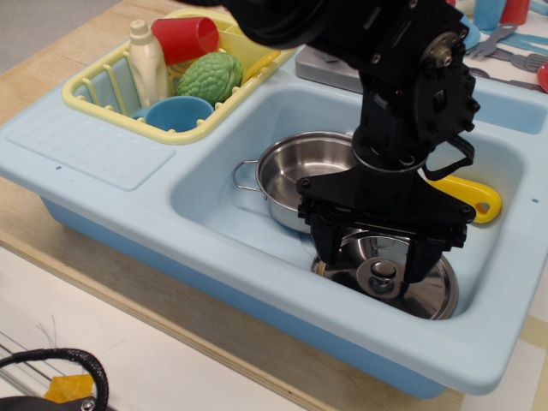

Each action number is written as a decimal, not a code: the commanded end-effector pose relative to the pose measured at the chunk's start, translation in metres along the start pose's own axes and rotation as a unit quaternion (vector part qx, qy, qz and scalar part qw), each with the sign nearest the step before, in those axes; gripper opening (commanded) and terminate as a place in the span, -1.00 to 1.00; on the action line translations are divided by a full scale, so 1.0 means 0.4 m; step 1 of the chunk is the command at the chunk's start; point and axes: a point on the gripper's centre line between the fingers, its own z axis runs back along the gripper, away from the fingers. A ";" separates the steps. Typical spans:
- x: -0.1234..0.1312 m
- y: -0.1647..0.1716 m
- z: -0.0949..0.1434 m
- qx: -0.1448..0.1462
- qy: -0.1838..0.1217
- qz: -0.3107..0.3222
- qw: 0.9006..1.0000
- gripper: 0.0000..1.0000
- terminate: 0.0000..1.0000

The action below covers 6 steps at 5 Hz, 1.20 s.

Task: Put lid on pot or pan

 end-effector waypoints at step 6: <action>-0.016 -0.034 0.070 0.035 0.017 0.006 0.999 -1.00 -1.00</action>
